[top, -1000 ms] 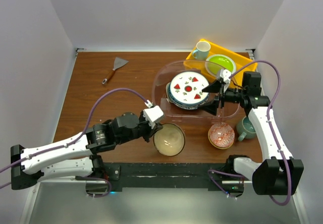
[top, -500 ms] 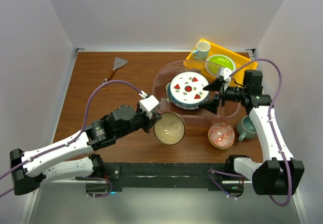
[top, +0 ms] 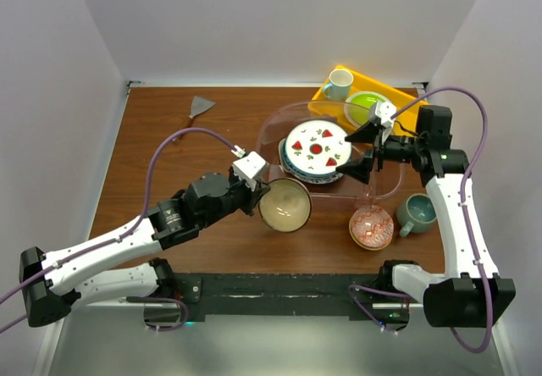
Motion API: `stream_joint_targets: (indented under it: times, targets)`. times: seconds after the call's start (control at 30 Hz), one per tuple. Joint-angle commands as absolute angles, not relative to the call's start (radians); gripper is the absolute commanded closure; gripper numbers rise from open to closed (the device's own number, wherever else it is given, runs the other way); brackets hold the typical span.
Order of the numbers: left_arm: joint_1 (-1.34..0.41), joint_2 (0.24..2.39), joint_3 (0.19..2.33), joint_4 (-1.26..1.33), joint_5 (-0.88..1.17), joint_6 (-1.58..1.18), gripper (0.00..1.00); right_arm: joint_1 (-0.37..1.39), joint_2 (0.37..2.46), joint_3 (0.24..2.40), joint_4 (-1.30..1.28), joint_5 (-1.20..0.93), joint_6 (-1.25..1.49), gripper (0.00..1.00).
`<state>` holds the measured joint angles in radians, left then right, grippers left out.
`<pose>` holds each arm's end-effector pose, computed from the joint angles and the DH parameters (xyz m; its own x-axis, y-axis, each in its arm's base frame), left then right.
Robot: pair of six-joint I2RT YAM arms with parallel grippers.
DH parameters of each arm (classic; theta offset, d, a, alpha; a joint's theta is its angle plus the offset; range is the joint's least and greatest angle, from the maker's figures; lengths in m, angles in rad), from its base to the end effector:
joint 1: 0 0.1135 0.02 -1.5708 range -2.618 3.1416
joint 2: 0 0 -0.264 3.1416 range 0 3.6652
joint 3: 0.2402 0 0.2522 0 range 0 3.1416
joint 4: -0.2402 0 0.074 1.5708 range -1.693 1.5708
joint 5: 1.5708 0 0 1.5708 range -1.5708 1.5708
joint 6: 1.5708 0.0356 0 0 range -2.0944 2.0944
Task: Place the mixed dishes into the plastic bin
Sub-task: Pick up the bowl from the center of the board.
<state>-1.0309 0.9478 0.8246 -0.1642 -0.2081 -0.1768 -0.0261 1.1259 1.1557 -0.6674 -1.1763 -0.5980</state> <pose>0.1198 -0.1856 0.3265 -0.2731 0.1210 -0.9543 0.7003 0.7052 -0.1110 0.2207 0.0271 0.3669 -0.0800 -0.2144 -0.9735 -0.9396 0.3423 0.0018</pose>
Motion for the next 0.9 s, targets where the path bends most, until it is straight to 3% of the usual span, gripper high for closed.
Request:
stream_joint_targets:
  times: [0.0, 0.87]
  targets:
    - [-1.019, 0.936, 0.907, 0.037, -0.229, -0.225, 1.00, -0.023, 1.134, 1.252, -0.808, -1.146, -0.669, 0.02]
    - [-1.008, 1.020, 0.900, 0.182, -0.341, -0.270, 1.00, 0.023, 1.143, 1.324, -0.928, -1.126, -0.560, 0.02]
